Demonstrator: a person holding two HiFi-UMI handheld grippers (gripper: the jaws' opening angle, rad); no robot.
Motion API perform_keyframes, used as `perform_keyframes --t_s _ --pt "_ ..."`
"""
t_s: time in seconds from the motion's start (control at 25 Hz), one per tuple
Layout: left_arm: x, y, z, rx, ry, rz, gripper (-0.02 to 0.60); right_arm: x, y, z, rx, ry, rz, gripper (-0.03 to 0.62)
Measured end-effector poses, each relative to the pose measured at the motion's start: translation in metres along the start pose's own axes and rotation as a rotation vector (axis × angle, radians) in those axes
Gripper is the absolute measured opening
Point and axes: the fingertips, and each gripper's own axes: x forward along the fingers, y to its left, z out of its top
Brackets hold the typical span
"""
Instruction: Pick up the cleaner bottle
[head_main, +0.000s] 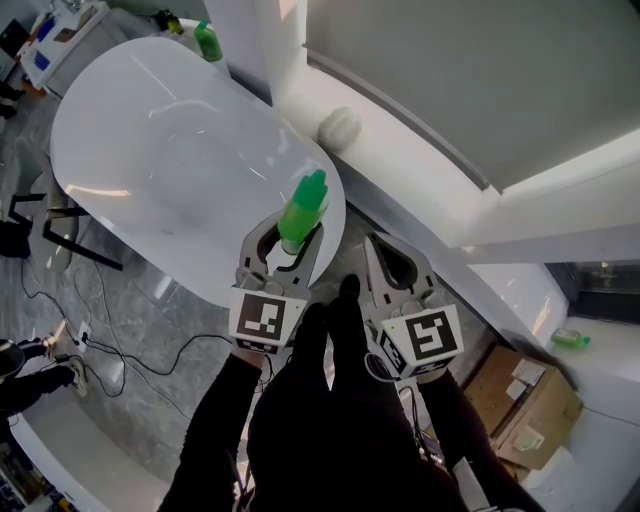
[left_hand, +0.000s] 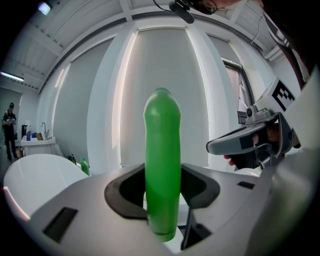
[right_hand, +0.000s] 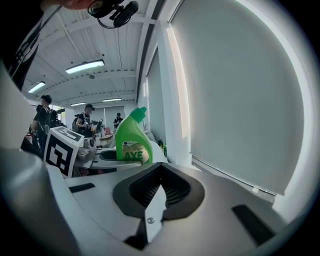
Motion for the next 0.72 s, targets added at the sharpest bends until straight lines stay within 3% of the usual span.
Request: perform_keyframes --t_s 0.72 --pt "-0.008 0.002 0.005 0.007 -0.016 0.004 0.184 -0.004 0.012 -0.001 -0.023 0.000 0.021 0.005"
